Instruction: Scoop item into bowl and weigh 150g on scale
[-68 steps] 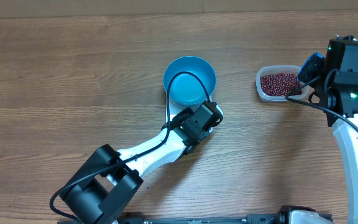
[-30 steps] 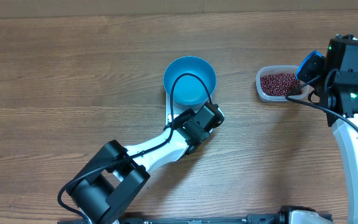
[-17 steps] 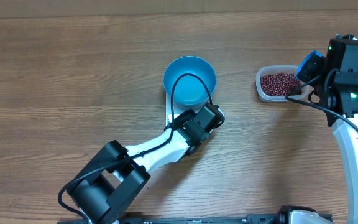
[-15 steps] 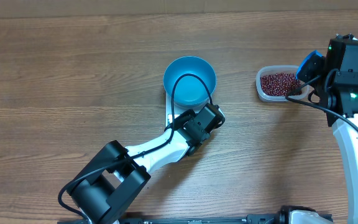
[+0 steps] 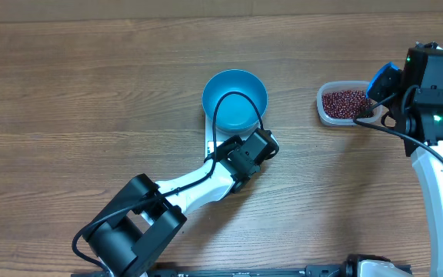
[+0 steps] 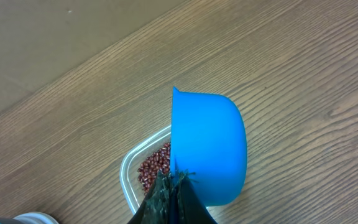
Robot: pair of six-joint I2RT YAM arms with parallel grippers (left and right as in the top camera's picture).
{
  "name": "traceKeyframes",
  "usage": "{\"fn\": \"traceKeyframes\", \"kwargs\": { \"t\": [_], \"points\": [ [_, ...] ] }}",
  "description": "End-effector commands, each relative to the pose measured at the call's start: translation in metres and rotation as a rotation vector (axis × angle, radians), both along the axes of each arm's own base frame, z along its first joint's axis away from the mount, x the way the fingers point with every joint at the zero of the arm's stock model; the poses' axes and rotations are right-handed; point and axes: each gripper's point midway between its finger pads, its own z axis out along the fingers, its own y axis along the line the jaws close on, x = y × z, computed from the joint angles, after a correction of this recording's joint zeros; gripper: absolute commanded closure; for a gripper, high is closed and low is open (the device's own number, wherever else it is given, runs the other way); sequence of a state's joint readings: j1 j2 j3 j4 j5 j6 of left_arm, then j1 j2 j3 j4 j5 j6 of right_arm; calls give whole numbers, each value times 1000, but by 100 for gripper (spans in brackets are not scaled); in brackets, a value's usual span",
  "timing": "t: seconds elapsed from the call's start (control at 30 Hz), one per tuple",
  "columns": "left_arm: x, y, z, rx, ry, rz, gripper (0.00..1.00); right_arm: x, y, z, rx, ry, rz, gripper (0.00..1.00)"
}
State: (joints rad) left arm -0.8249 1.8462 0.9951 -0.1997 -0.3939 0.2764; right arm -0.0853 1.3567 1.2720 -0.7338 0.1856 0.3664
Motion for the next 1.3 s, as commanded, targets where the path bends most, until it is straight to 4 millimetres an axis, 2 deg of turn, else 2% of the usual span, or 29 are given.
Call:
{"fn": "traceKeyframes", "kwargs": {
  "t": [0.0,0.1,1.27],
  "points": [
    [-10,-2,-12,45,42,-80,96,3,-1,13,5,-36,-7,96],
    [-17,-4,-16,63,73,-142,96,3,-1,13,5,-36,-7,96],
    [-18,-6,-17,82,75,-184,96,3,-1,13,6,-35,-6,96]
  ]
}}
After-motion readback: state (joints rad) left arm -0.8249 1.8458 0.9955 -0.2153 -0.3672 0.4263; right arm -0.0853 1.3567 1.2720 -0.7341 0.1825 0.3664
